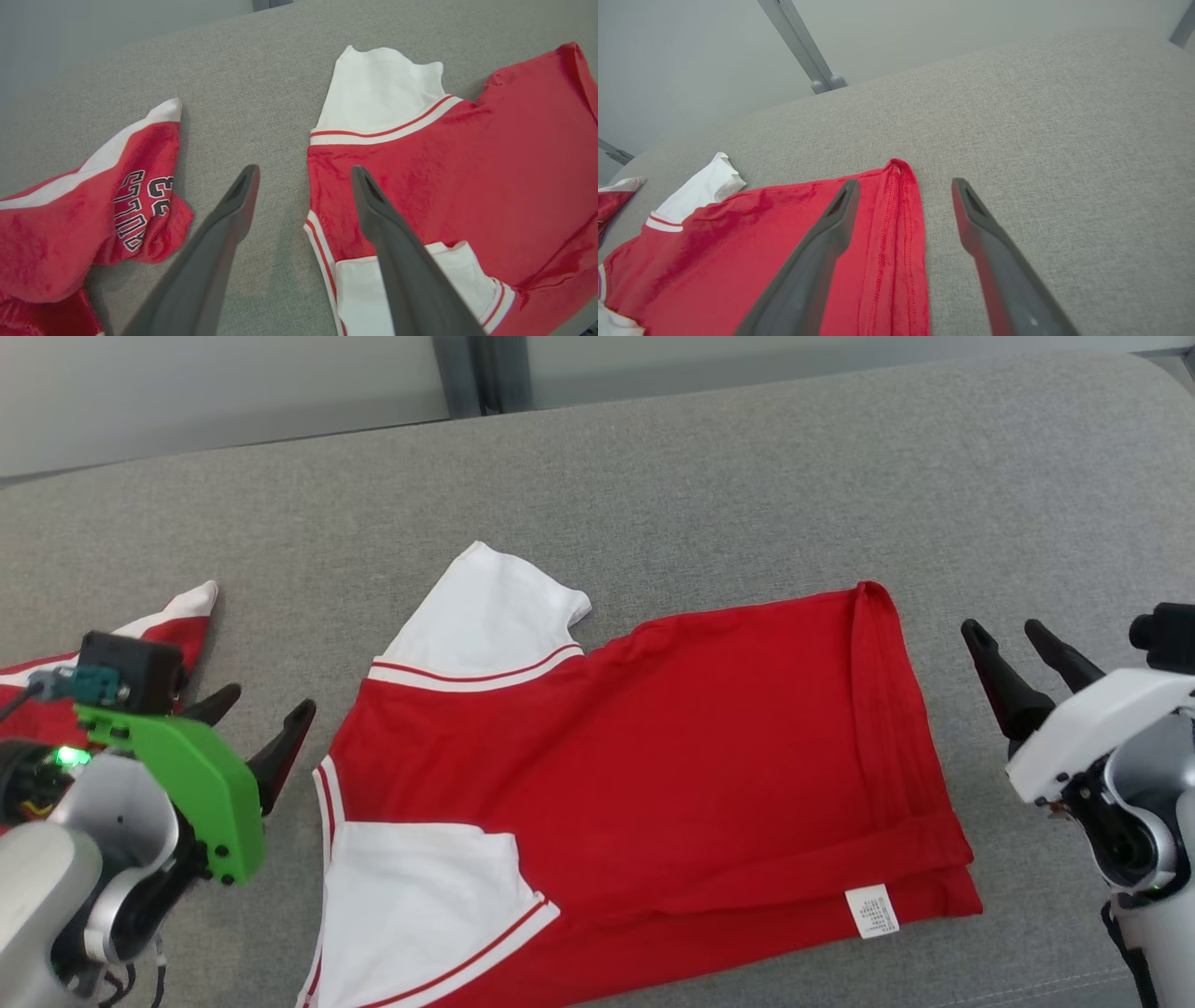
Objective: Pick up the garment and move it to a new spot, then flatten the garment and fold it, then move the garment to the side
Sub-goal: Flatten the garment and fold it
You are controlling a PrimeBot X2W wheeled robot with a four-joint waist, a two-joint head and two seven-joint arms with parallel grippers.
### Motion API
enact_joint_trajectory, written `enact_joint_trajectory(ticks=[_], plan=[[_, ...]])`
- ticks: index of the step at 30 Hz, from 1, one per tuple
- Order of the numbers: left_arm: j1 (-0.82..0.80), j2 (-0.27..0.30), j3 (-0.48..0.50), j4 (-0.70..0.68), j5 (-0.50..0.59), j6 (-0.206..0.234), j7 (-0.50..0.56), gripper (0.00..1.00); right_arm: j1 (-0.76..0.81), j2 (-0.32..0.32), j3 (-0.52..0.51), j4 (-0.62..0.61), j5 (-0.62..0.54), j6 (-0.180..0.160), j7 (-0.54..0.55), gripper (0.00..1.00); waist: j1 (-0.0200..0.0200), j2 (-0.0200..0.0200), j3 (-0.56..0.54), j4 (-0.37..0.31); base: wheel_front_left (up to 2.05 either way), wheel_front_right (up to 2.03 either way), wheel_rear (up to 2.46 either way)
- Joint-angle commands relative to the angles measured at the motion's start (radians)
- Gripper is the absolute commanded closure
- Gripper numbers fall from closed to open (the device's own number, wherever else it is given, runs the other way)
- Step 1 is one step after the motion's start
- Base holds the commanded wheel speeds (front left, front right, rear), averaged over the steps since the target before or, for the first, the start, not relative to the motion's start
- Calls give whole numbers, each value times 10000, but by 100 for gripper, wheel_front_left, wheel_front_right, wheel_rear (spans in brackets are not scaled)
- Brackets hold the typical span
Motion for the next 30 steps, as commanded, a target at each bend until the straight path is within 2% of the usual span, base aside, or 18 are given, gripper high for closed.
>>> enact_joint_trajectory(ticks=[1, 7, 13, 22, 30], plan=[[-506, -189, -109, 360, 83, -273, 237, 0, -394, 27, 206, 258, -47, 5, -160, 0, 0, -1, 250, -115, 0, 0, 0], [-2621, -1219, -633, 2255, 38, -1478, 1722, 0, -2103, 44, 1353, 1850, -26, 5, -527, 0, 0, -1, 985, -392, 0, 0, 0], [-4166, -1996, -994, 3629, 251, -2228, 2574, 0, -3527, 123, 2119, 3236, -49, 5, -796, 0, 0, -1, 1750, -586, 0, 0, 0], [-5628, -2809, -1308, 4991, 550, -2878, 3078, 0, -4901, 366, 3183, 4902, 378, 5, -925, 0, 0, -1, 2461, -791, 0, 0, 0], [-6492, -3181, -1521, 5694, 765, -3139, 3190, 0, -5538, 330, 3981, 5568, 873, 3, -1037, 0, 0, -1, 2932, -1014, 0, 0, 0]])
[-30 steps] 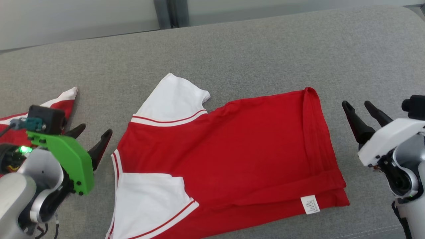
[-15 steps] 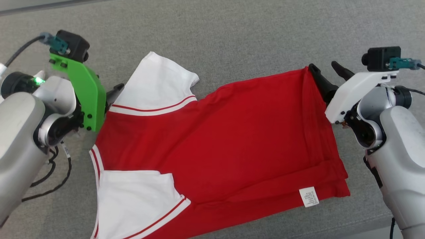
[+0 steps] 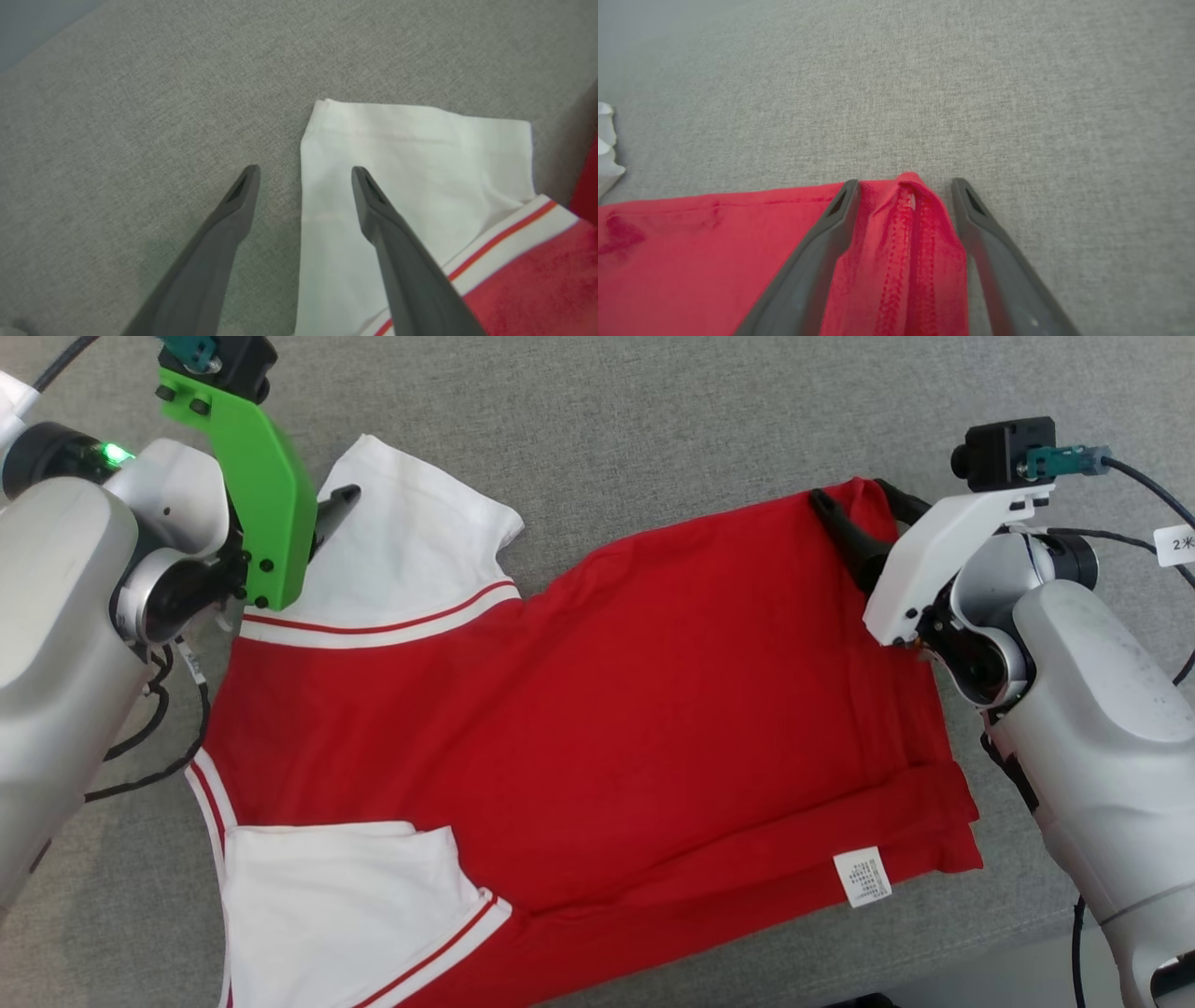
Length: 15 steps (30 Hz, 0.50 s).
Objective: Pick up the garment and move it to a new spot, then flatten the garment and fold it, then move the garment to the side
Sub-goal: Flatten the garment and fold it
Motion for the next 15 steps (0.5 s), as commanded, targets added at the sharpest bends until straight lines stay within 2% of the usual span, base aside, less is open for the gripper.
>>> enact_joint_trajectory(ticks=[1, 10, 11, 13, 14, 15], plan=[[-219, -35, -62, 196, 128, -53, -82, 0, -93, 25, 171, 154, 117, 2, -36, 0, -1, 0, 252, -172, 0, 0, 0], [-611, -476, -199, 1087, 84, -274, -273, 0, -470, 40, 1114, 424, 729, 2, -312, 0, -1, 0, 496, -497, 0, 0, 0], [-650, -480, -269, 1179, 150, -287, -278, 0, -508, 26, 1210, 461, 804, 0, -338, 2, -1, 0, 498, -524, 0, 0, 0], [-663, -514, -380, 1336, 143, -323, -209, 0, -542, 7, 1392, 508, 958, 0, -380, 20, -1, 0, 501, -560, 0, 0, 0], [-678, -533, -420, 1417, 106, -344, -202, 26, -551, 2, 1490, 525, 1046, 0, -406, 37, -1, 0, 501, -574, 0, 0, 0], [-686, -546, -443, 1461, 75, -347, -195, 60, -562, -8, 1564, 536, 1103, 3, -425, 53, -1, 0, 499, -579, 0, 0, 0]])
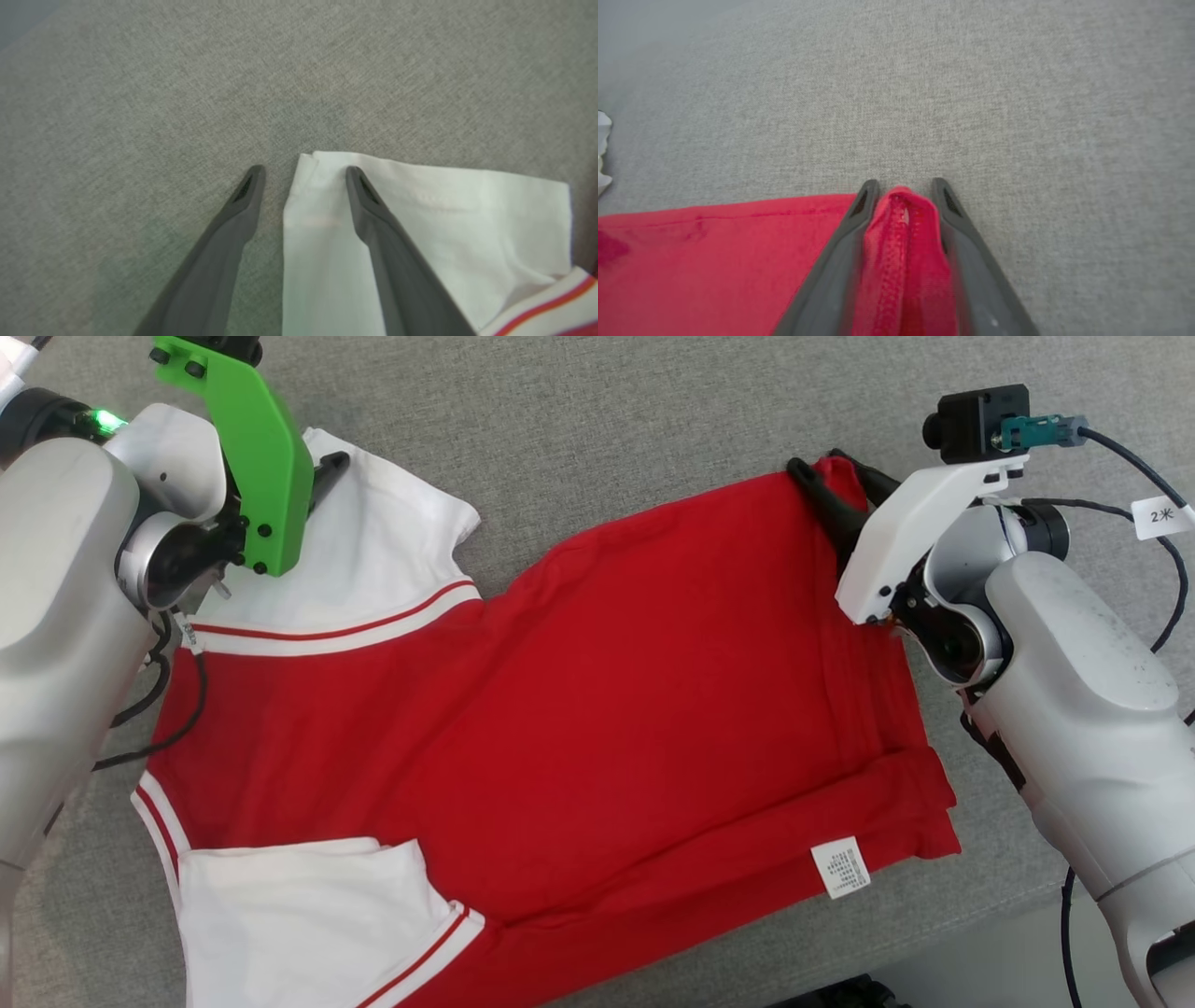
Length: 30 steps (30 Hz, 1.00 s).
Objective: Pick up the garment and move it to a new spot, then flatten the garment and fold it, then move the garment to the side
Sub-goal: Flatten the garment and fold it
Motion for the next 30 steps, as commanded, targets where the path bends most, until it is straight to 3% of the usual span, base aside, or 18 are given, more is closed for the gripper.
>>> enact_joint_trajectory(ticks=[1, 2, 3, 4, 30], plan=[[51, -59, -161, 158, -41, -48, 75, 100, 216, 44, 269, 221, 135, 5, 54, 68, 0, 0, -12, -2, 0, 0, 0], [43, -48, -188, 180, -61, -59, 85, 100, 199, 23, 332, 238, 178, 5, 27, 76, 0, 0, -29, 5, 0, 0, 0], [39, -41, -219, 214, -101, -65, 109, 100, 186, -15, 414, 276, 234, 5, -14, 95, 0, 0, -68, 22, 0, 0, 0], [35, -38, -238, 227, -136, -77, 123, 100, 178, -52, 485, 296, 273, 4, -52, 100, 0, 0, -111, 41, 0, 0, 0], [867, 864, -113, 163, -764, -121, -1167, 100, 532, -880, 641, 1606, 823, 4, -1704, 100, 0, 0, -2329, 1281, 0, 0, 0]])
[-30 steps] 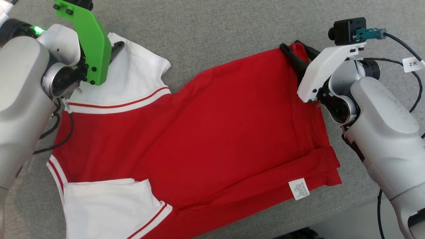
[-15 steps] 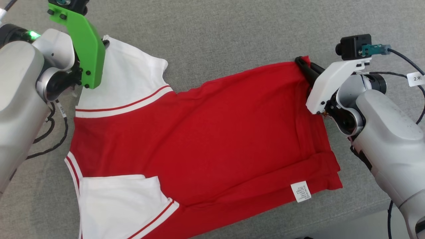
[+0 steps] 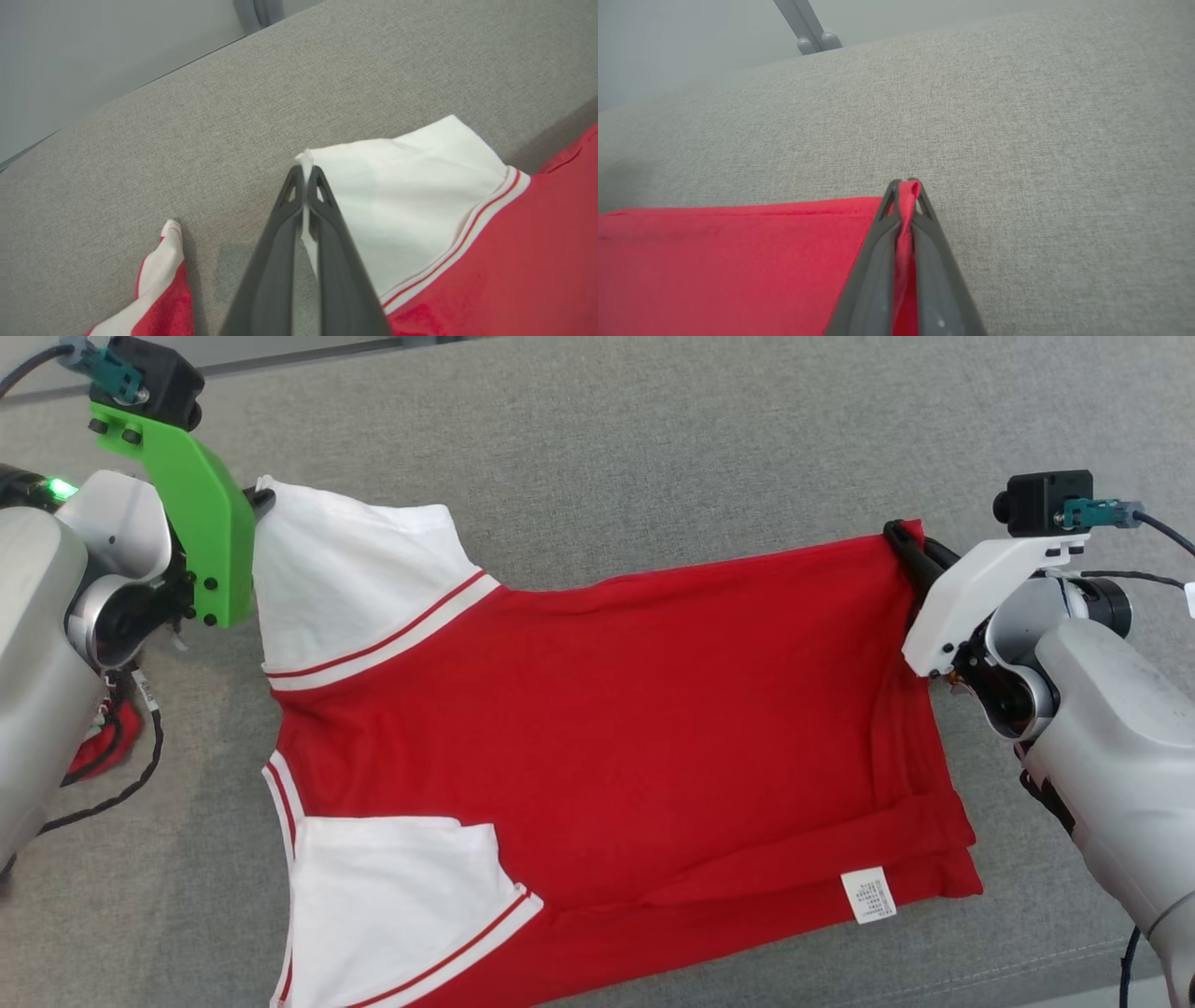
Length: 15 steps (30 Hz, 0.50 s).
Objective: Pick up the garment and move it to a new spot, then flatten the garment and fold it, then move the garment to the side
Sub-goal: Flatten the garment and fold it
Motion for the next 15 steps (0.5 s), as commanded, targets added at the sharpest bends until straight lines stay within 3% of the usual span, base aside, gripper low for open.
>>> enact_joint_trajectory(ticks=[1, 7, 15], plan=[[144, 93, 47, -13, -36, -14, -76, 100, 55, -27, -4, 114, -27, 2, -74, 100, 0, 0, -229, 207, 0, 0, 0], [463, -5, 142, -142, -545, -13, 150, 100, 87, -29, 267, 119, 90, 2, 33, 100, 0, 0, -457, 340, 0, 0, 0], [1045, 377, -48, -884, -1473, -19, 1591, 100, 448, -541, 942, -570, 566, 2, 710, 100, 0, 0, -909, 421, 0, 0, 0]])
